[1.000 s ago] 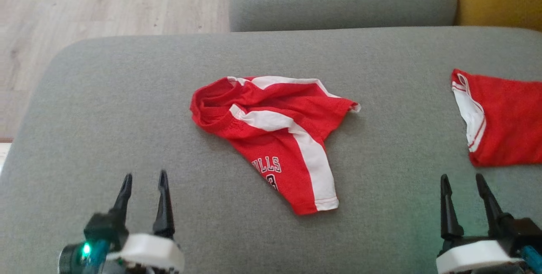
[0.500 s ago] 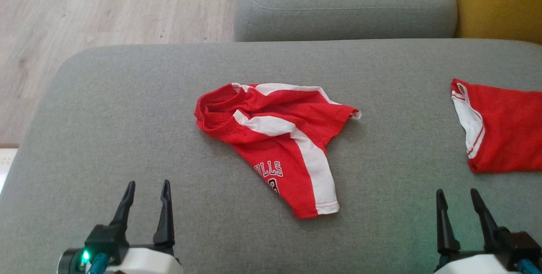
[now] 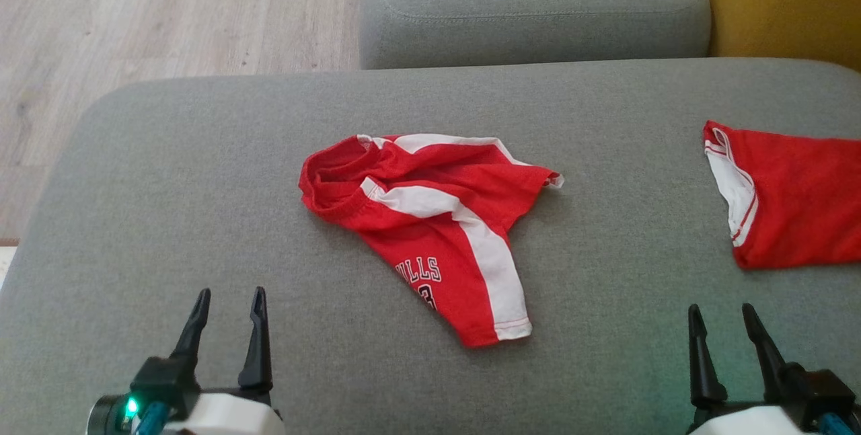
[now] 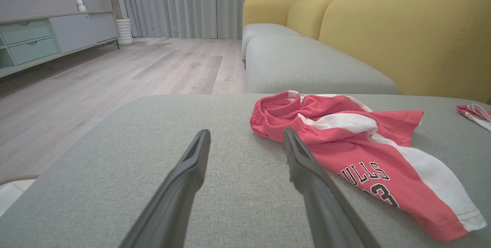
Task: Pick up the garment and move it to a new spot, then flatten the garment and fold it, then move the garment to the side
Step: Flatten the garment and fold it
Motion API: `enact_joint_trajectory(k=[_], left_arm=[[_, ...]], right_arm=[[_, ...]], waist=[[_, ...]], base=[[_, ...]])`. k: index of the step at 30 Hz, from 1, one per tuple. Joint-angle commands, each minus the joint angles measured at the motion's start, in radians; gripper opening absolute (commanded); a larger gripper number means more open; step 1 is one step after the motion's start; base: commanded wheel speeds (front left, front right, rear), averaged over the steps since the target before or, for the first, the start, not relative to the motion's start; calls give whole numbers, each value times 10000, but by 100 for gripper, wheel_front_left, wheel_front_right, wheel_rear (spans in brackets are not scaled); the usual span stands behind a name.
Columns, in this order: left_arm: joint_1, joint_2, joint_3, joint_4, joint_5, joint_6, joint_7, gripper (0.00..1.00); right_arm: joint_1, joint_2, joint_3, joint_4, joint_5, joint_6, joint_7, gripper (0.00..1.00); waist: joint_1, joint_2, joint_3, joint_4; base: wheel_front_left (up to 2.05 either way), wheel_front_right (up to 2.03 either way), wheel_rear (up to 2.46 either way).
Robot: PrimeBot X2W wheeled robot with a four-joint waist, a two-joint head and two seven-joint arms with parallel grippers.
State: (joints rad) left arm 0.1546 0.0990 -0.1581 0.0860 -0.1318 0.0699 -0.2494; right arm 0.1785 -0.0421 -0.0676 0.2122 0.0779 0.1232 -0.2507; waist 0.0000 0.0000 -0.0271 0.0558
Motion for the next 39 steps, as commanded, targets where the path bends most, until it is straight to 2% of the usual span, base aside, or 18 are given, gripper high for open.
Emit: enact_joint_trajectory(k=[1, 7, 12, 16, 19, 25, 32, 36, 37, 39], left_arm=[[-364, -31, 407, -292, 94, -47, -124, 100], [-611, -201, 329, -145, 196, -318, -124, 100], [-1836, -364, -146, 742, 170, -360, -72, 100], [-3589, -449, -713, 1720, 103, -202, 743, 100], [-5322, -476, -1299, 3028, 52, -198, 1825, 100], [-7244, -484, -1612, 5144, -67, -69, 3030, 100], [-8342, -387, -1560, 6886, -64, 47, 3408, 100], [-8809, -368, -1573, 7872, -155, -26, 3536, 100], [-8868, -373, -1577, 8001, -201, -74, 3530, 97], [-8960, -387, -1603, 8212, -280, -150, 3473, 77]], right_arm=[[-243, -81, 258, -244, 34, 75, -111, 100], [-335, -81, 317, -235, 27, 75, -111, 100], [-545, -81, 457, -292, -32, 75, -111, 100], [-801, -81, 622, -328, -18, 75, -111, 100], [-979, -81, 770, -296, -53, 75, -111, 100], [-1288, -81, 929, -312, -182, 75, -111, 100], [-1368, -81, 995, -314, -231, 75, -111, 100], [-1353, -81, 973, -314, -259, 75, -111, 100], [-1353, -81, 955, -309, -268, 75, -111, 100], [-1355, -81, 913, -296, -286, 75, -111, 100]], waist=[[0, 0, 3, -4], [0, 0, 161, -53], [0, 0, 607, -192], [0, 0, 1119, -423], [0, 0, 1560, -666], [0, 0, 2103, -1056], [0, 0, 2276, -1269], [0, 0, 2295, -1300], [0, 0, 2290, -1294], [0, 0, 2268, -1271]], base=[[0, 0, 0], [0, 0, 0], [0, 0, 0], [0, 0, 0], [0, 0, 0], [0, 0, 0], [0, 0, 0], [0, 0, 0], [0, 0, 0], [0, 0, 0]])
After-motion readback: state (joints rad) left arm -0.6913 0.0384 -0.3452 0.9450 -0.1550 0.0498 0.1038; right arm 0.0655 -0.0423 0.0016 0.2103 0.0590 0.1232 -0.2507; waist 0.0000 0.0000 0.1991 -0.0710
